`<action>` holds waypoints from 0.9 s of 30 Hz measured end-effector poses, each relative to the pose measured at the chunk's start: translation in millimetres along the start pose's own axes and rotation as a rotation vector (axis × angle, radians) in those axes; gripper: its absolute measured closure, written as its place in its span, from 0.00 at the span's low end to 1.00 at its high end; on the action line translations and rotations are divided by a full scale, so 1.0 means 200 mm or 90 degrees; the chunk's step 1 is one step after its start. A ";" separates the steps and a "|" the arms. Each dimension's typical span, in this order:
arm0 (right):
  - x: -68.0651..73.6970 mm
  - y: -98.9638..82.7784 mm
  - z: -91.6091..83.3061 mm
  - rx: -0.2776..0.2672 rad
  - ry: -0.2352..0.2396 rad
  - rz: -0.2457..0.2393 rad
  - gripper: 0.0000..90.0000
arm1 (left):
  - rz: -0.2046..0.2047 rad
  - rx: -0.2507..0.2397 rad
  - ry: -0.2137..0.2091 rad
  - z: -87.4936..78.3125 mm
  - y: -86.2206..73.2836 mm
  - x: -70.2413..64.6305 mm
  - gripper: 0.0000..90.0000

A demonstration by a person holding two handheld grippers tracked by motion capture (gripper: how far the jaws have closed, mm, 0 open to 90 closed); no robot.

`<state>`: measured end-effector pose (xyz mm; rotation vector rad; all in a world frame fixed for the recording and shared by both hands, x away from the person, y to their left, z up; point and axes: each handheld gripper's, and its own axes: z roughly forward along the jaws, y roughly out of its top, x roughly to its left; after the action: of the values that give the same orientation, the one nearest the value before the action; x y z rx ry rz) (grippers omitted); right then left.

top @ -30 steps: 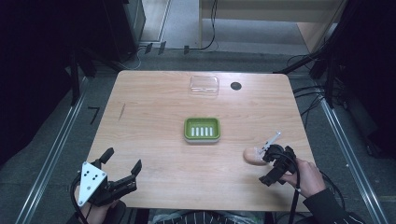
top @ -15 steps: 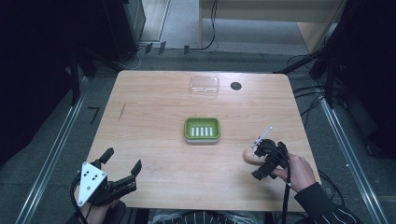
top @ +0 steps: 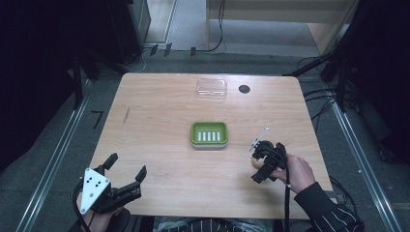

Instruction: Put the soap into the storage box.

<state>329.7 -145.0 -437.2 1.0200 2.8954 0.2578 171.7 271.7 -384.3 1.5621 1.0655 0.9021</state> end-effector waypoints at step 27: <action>-0.17 0.07 0.09 0.027 0.006 -0.101 0.15 | 0.006 0.003 -0.003 0.00 0.00 0.00 0.11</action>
<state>367.1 -153.2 -451.9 0.7911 2.9819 0.1944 171.5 271.2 -384.3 1.5727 1.0584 0.9032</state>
